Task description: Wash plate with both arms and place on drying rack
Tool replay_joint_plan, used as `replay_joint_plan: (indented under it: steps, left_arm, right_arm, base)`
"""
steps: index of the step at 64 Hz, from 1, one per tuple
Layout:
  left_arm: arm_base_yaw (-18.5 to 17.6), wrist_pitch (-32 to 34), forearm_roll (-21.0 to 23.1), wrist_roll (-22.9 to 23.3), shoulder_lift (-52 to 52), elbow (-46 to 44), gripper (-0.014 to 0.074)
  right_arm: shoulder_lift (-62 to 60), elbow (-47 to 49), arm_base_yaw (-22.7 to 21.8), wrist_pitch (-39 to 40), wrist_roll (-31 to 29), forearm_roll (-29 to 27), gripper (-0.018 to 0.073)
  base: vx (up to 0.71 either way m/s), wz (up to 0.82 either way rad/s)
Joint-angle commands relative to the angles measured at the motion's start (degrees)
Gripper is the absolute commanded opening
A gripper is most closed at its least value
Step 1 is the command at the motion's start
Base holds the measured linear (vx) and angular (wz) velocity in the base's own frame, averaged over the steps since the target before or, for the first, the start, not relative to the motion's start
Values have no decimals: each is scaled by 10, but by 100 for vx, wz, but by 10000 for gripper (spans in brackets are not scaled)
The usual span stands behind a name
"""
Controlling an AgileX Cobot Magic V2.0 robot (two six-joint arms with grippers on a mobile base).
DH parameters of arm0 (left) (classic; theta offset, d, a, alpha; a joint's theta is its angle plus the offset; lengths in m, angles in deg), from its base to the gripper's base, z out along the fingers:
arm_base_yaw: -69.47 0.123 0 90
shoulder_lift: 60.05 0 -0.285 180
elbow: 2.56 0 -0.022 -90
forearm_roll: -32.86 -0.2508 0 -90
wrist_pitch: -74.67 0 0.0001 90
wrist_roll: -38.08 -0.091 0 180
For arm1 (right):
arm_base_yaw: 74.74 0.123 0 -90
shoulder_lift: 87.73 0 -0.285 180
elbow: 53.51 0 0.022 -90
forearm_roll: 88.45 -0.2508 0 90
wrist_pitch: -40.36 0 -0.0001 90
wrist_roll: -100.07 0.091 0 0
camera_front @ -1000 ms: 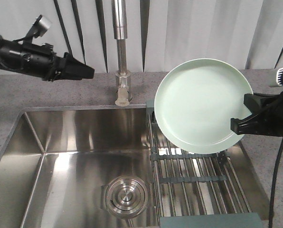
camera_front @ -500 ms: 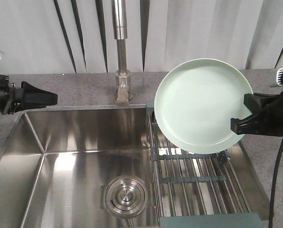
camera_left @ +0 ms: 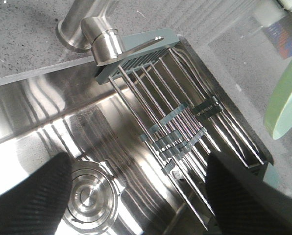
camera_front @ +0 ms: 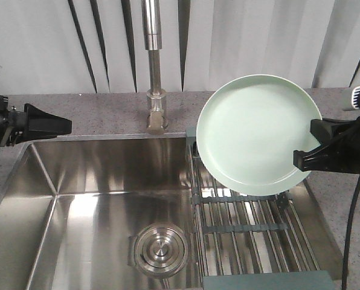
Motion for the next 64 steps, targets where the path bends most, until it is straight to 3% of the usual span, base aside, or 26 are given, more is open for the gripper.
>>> replay_joint_plan:
  steps: [1, 51, 64]
  left_arm:
    - [1, -31, 37, 3, 26, -11, 535]
    - [1, -31, 37, 3, 26, -11, 535]
    - [1, -31, 38, 3, 26, -11, 535]
  right_arm:
    - [-11, 16, -3, 46, 0, 0, -10]
    - [-7, 23, -3, 35, 10, -11, -10]
    - [63, 136, -3, -135, 3, -11, -10]
  base:
    - [0, 0]
    - [0, 0]
    - [0, 0]
